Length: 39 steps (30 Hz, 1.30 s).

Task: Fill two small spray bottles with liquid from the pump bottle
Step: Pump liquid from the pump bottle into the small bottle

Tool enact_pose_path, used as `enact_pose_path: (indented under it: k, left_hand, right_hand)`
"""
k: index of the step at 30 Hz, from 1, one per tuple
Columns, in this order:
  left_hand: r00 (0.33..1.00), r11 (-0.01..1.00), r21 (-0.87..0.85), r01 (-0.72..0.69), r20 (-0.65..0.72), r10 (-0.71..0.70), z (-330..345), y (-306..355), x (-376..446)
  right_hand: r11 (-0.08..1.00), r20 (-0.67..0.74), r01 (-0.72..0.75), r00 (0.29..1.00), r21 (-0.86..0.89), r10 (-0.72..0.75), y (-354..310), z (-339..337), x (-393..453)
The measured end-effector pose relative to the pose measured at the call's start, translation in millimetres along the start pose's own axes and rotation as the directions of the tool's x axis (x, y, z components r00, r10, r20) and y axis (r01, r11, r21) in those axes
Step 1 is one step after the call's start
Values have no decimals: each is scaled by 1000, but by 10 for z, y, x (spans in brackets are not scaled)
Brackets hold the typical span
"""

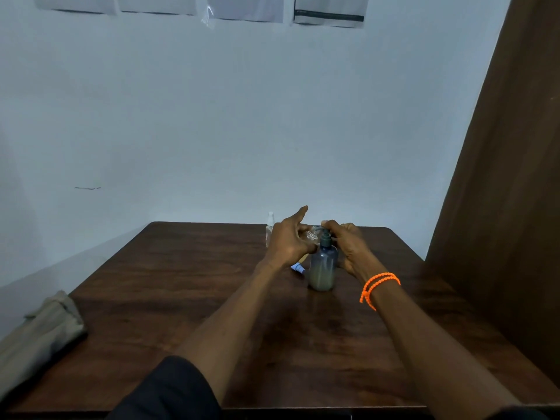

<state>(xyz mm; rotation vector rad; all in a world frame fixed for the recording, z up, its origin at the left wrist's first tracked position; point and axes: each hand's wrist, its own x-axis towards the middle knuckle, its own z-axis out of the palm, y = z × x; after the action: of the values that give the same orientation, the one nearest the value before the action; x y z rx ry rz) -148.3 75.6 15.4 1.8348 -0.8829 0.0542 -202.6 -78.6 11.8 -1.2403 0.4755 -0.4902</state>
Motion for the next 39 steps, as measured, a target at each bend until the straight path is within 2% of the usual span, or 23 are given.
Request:
enact_pose_path:
  k: [4, 11, 16, 22, 29, 39]
  left_hand:
    - [1000, 1000, 17, -5, -13, 5, -5, -20, 24]
    - [1000, 999, -37, -10, -7, 10, 29, -104, 54]
    - [1000, 998, -62, -15, -4, 15, 33, -49, 24]
    - [1000, 999, -47, 2, -3, -2, 26, -70, 40]
    - [1000, 998, -54, 12, -1, -12, 24, -4, -1]
    - [1000, 1000, -10, 6, -23, -7, -21, -69, 4]
  right_hand:
    - [997, 2, -15, 1000, -78, 15, -72, -30, 51]
    - [1000, 31, 0, 1000, -14, 1, 117, -18, 161]
    - [1000, 32, -2, 999, -31, 3, -36, -22, 55]
    - [1000, 16, -18, 1000, 20, 18, 55, -22, 122]
    - [999, 9, -41, 999, -23, 41, -21, -65, 43]
    - [1000, 4, 19, 1000, 16, -19, 54, 57, 81]
